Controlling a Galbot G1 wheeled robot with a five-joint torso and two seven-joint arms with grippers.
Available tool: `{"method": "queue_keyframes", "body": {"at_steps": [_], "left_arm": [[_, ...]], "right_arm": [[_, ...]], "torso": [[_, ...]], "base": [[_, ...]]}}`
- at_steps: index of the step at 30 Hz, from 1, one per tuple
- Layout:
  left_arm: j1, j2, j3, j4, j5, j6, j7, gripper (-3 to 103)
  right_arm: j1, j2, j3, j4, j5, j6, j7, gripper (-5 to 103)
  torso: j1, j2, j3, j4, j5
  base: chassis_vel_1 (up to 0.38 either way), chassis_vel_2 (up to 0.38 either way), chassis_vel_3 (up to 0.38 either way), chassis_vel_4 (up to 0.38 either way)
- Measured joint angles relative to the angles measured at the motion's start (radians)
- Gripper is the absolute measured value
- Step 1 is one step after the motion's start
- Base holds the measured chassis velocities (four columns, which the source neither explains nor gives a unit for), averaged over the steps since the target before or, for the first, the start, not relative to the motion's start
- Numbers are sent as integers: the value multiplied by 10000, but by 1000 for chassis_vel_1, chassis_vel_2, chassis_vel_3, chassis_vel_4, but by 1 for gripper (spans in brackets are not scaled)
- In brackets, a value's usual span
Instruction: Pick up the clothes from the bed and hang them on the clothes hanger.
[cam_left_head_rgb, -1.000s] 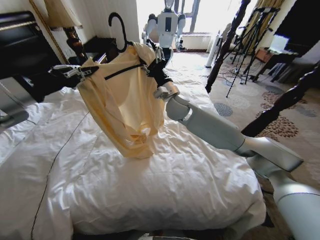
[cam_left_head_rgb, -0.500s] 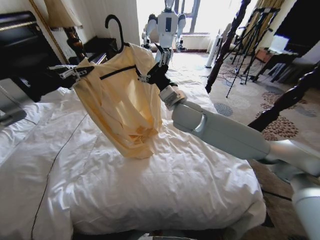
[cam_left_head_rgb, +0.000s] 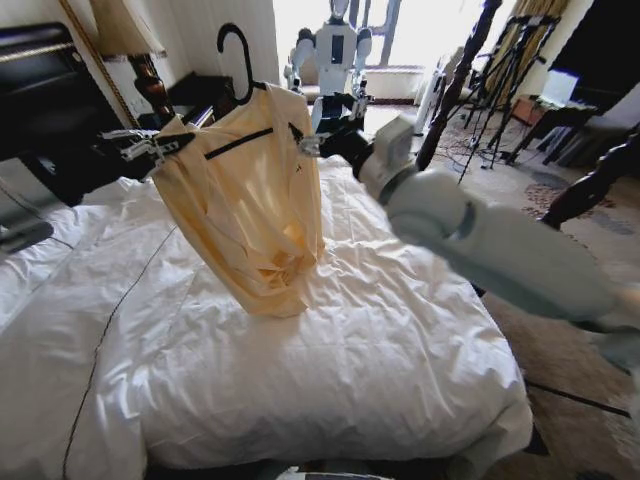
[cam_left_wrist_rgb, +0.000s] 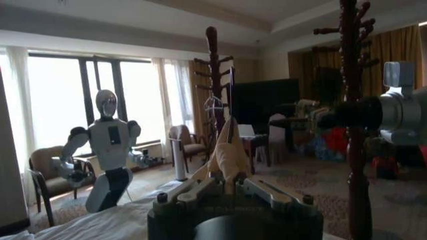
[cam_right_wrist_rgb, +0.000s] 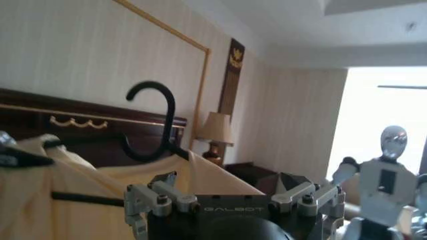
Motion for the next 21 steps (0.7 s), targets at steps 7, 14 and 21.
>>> {"method": "queue_keyframes", "body": {"at_steps": [7, 14, 21], "left_arm": [[73, -153, -15, -16, 372, -144, 478, 4], [116, -255, -54, 51, 824, -512, 1084, 4], [118, -369, -51, -17, 927, -582, 1330, 4]], "right_arm": [[860, -674, 633, -242, 2190, -571, -1364, 100], [1707, -851, 933, -2510, 2468, -2322, -4623, 100], [2712, -682, -366, -5055, 1023, -2963, -8507, 100]], "torso": [[-4, 0, -1, 5, -4], [-2, 0, 0, 3, 0], [1, -1, 3, 3, 5]], "base": [[0, 0, 0, 0], [0, 0, 0, 0], [0, 0, 0, 0]]}}
